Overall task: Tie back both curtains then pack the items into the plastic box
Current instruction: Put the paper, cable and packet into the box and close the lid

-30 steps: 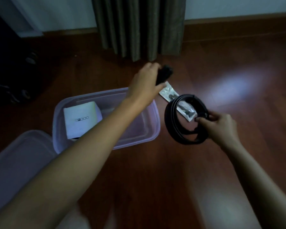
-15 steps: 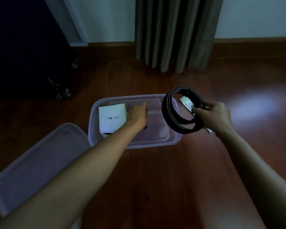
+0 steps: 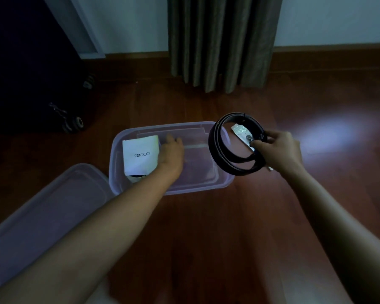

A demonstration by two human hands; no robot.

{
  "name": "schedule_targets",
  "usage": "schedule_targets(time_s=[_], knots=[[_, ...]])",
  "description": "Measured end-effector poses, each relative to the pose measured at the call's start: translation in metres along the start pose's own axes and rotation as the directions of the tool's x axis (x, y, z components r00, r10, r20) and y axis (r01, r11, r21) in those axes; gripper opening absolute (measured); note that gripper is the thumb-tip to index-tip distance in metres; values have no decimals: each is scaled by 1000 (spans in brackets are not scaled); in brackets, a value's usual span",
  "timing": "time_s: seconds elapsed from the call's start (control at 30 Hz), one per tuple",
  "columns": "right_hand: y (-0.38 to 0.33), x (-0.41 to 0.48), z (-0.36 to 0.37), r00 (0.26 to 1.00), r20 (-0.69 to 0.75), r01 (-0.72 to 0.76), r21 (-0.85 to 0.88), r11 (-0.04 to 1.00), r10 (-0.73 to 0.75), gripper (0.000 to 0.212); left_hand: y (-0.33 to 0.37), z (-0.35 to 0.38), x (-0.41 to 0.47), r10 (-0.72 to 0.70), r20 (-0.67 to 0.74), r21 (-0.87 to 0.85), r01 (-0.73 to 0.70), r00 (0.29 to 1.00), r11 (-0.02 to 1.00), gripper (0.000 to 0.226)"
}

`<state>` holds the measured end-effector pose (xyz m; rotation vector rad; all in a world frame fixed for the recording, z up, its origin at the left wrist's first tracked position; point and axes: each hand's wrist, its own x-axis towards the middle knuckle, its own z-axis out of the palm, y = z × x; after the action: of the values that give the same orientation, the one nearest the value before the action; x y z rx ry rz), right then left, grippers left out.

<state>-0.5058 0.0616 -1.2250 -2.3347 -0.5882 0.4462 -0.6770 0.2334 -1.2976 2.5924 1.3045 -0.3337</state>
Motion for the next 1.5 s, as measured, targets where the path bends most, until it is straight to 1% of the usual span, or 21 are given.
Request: schedule_targets(time_s=[0.07,0.13,0.2,0.23,0.27,0.33,0.43,0.5,0.57,0.67,0.77,0.83,0.93,1.0,1.13,1.2,1.27,1.33,1.37,1.43,1.5], knots=[[-6,-1,7,999,7,48,-32,998,-48,29,-4,-3,-4,48,-62,-2,-48,997,999,42],[-14,-1,16,994,19,104,-68,992,-103,29,-12,-11,-8,128,-170,-23,-133,977,991,32],[-23,0,28,981,24,193,-140,971,-191,20,-27,-22,-16,221,-304,-56,-249,927,967,27],[-28,1,34,968,31,251,-190,949,-250,15,-36,-27,-21,248,-365,-76,-294,897,953,28],[-33,1,41,950,49,310,-246,918,-308,12,-46,-30,-26,251,-414,-94,-315,875,945,30],[-44,0,55,914,100,401,-365,840,-392,11,-68,-31,-32,208,-471,-117,-294,857,949,32],[-54,0,71,886,111,433,-548,715,-451,15,-102,-19,-37,129,-465,-111,-202,876,973,37],[-56,2,80,883,120,424,-619,661,-454,20,-119,-11,-41,98,-446,-88,-153,890,984,44],[-55,2,88,889,147,416,-656,630,-433,24,-128,-3,-44,36,-414,-108,-89,909,990,49],[-50,0,100,887,201,432,-683,589,-416,25,-132,5,-48,-78,-333,-242,-5,940,970,61],[-43,0,108,898,236,424,-695,581,-372,26,-132,9,-49,-105,-310,-354,-12,945,935,67],[-40,1,110,901,292,430,-703,566,-321,26,-131,10,-48,-128,-313,-396,-7,941,918,69],[-34,0,115,897,356,440,-675,592,-261,25,-130,12,-47,-143,-310,-392,10,940,920,70],[-27,-1,121,903,352,425,-658,622,-246,29,-130,11,-47,-136,-317,-382,5,938,924,70],[-17,0,132,905,340,420,-617,666,-255,51,-130,11,-48,-125,-328,-366,-4,936,931,71],[-14,-1,133,902,319,425,-543,724,-290,54,-129,12,-47,-125,-339,-349,-1,932,937,71],[-12,-3,126,894,228,449,-461,765,-386,41,-128,12,-48,-128,-339,-349,2,932,937,70],[-14,-4,113,864,92,489,-390,780,-496,18,-128,12,-48,-123,-339,-356,-6,933,935,69],[-15,-3,105,849,30,505,-340,793,-528,12,-128,11,-48,-120,-339,-355,-8,933,935,68],[-14,4,88,849,-103,487,-229,843,-518,15,-129,11,-48,-118,-339,-351,-9,933,936,66],[-2,20,74,879,-222,393,-161,905,-421,17,-129,11,-48,-108,-346,-337,-16,932,941,65]])
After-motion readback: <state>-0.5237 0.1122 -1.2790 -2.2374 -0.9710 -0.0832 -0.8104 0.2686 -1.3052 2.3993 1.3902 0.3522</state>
